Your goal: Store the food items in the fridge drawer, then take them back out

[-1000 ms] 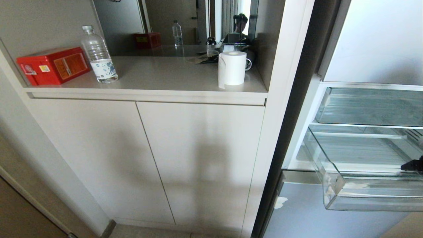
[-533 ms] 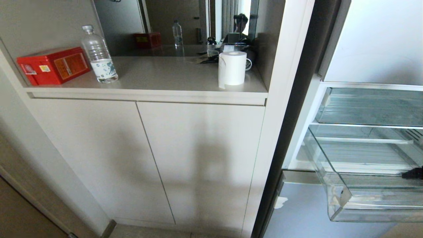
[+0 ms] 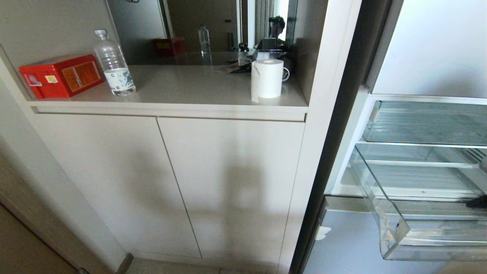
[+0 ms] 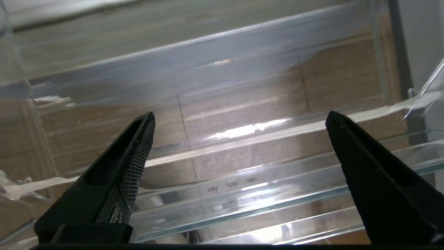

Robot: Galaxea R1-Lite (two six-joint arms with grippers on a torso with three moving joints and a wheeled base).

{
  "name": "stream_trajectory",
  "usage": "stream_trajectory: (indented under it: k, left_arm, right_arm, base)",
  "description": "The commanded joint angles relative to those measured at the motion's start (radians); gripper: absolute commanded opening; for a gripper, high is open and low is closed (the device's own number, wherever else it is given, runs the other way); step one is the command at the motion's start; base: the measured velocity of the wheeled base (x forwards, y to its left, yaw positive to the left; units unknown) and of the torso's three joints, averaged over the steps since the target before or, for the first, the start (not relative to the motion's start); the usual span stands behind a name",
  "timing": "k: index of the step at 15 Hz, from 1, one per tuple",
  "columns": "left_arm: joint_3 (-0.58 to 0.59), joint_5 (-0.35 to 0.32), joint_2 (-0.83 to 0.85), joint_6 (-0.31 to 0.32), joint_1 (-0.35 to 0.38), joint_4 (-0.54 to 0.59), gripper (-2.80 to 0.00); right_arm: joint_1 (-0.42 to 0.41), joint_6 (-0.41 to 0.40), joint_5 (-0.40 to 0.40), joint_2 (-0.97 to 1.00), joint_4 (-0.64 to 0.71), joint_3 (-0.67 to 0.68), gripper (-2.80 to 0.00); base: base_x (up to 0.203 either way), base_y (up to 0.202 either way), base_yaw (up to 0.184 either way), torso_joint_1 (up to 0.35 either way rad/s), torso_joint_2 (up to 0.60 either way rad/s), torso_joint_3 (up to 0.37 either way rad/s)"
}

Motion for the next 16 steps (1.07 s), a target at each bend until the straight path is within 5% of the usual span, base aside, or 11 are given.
stream_trajectory:
  k: [1,16]
  left_arm:
    - [0.000,0.000,0.002,0.000,0.000,0.001,-2.80]
    - [0.000,0.000,0.002,0.000,0.000,0.001,-2.80]
  right_arm:
    - [0.001,-0.002,0.003,-0.006,-0.004,-0.006,0.00]
    - [-0.012,-0.009,0.020,-0.101,0.000,0.066,0.00]
  base:
    - [0.000,0.000,0.000,0.000,0.00,0.000]
    - [0.000,0.000,0.000,0.000,0.00,0.000]
